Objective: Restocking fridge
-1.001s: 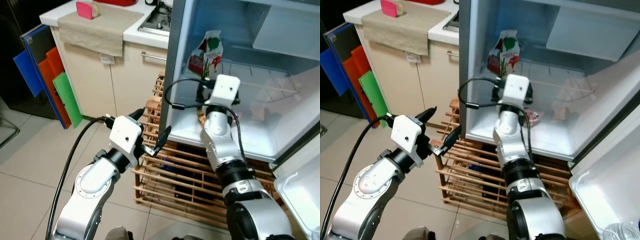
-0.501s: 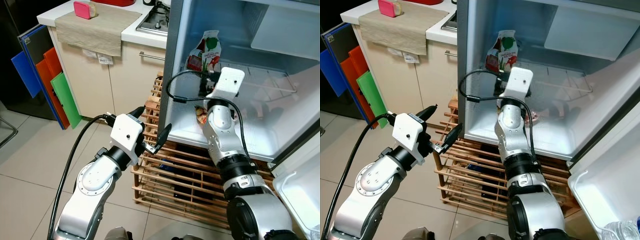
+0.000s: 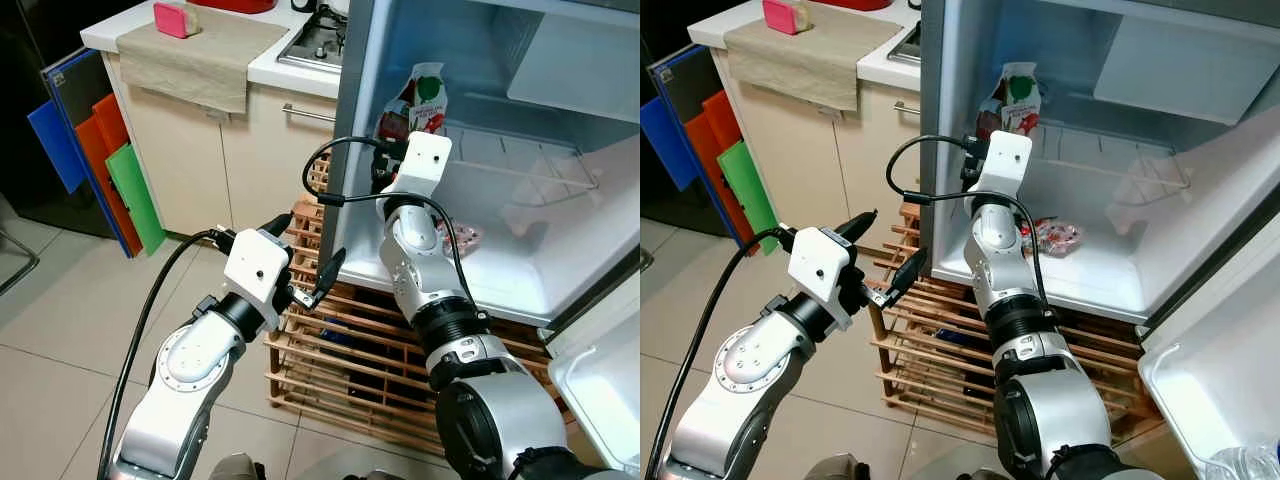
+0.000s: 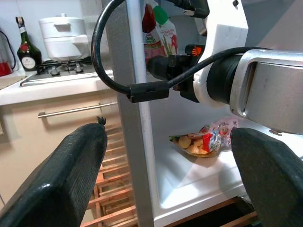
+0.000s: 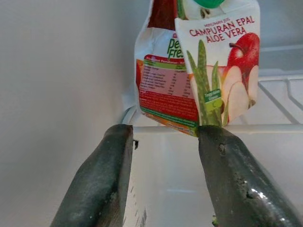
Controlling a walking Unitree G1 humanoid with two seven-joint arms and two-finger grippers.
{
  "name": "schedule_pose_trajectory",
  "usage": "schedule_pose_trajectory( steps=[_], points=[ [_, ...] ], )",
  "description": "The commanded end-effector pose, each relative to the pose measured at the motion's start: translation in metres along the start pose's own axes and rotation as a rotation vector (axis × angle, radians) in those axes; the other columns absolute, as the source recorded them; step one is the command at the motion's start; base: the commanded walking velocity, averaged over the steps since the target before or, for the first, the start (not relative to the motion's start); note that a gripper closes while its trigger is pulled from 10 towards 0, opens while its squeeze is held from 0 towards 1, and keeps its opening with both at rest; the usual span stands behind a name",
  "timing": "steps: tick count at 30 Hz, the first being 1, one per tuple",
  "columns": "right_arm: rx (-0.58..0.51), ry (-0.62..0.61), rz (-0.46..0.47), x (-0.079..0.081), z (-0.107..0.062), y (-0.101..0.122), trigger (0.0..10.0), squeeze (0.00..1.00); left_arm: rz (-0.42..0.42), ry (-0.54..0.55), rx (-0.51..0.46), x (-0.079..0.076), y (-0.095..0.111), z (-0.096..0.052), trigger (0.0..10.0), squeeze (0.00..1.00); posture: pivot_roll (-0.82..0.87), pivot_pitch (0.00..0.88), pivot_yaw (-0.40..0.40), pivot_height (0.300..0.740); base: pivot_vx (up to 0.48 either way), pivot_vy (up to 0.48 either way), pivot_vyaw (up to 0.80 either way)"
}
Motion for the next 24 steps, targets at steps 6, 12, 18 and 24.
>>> schedule_pose_trajectory(
  steps=[6, 12, 18, 24],
  points=[
    [-0.001, -0.040, -0.047, -0.007, 0.008, 0.005, 0.0, 0.00, 0.004, -0.001, -0.003, -0.001, 0.001, -0.001, 10.0, 0.00, 0.18, 0.007, -0.074, 0.740, 0.000, 0.000, 0.00],
    [-0.016, -0.043, -0.064, -0.006, 0.015, 0.014, 4.0, 0.00, 0.006, -0.001, -0.002, -0.001, 0.001, -0.001, 10.0, 0.00, 0.18, 0.007, -0.074, 0.740, 0.000, 0.000, 0.00],
    [-0.027, -0.049, -0.076, -0.002, 0.024, 0.027, 9.6, 0.00, 0.007, -0.001, -0.001, -0.001, 0.001, -0.001, 10.0, 0.00, 0.20, 0.000, -0.078, 0.740, 0.000, 0.000, 0.00],
    [-0.014, -0.055, -0.127, -0.005, 0.027, 0.027, 10.0, 0.00, 0.007, -0.004, 0.001, -0.002, 0.000, -0.002, 10.0, 0.00, 0.20, 0.000, -0.079, 0.740, 0.000, 0.000, 0.00]
  ],
)
Point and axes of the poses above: a point about 5 cm out from each wrist's last joint towards the gripper, its own z axis pointing out of the wrist towards the gripper, its own y axis along the axis of the wrist's last joint, x = y × z, the point moved 1 cm from there along z, pointing out of the wrist towards the gripper, and after that the axes turned 14 degrees about z, right-handed, at the moved point
